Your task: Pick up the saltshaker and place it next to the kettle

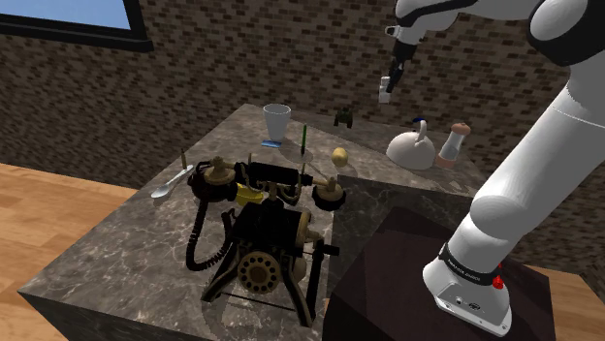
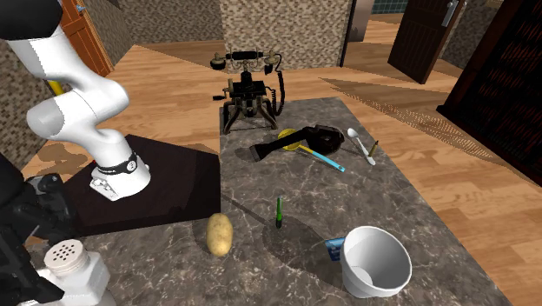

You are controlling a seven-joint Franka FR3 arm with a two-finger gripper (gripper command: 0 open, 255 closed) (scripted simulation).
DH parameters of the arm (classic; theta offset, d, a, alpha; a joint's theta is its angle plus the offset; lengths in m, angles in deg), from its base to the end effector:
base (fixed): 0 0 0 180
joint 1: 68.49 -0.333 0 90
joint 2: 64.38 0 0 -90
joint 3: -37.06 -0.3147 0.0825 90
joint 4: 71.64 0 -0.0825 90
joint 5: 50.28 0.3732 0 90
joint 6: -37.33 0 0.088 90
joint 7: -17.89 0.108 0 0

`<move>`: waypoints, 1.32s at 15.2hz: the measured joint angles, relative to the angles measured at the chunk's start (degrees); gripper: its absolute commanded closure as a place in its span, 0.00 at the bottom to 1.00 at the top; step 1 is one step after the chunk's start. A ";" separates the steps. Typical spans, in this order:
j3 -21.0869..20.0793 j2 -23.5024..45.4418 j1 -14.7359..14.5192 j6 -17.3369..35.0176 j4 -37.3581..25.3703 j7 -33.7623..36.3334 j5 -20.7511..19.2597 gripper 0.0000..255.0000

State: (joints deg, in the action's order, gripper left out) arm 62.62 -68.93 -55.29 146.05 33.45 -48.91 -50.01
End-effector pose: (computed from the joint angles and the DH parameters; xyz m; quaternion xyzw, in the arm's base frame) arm 0.4195 -0.3458 0.5674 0.9681 0.2406 0.0562 0.0420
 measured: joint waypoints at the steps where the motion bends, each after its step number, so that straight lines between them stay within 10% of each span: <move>1: -0.03 -0.23 -0.01 0.72 0.94 0.05 -0.11 1.00; 20: 0.52 2.30 0.25 15.01 12.97 -1.52 1.33 1.00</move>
State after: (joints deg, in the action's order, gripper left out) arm 63.14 -66.63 -55.04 161.06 46.41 -50.43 -48.68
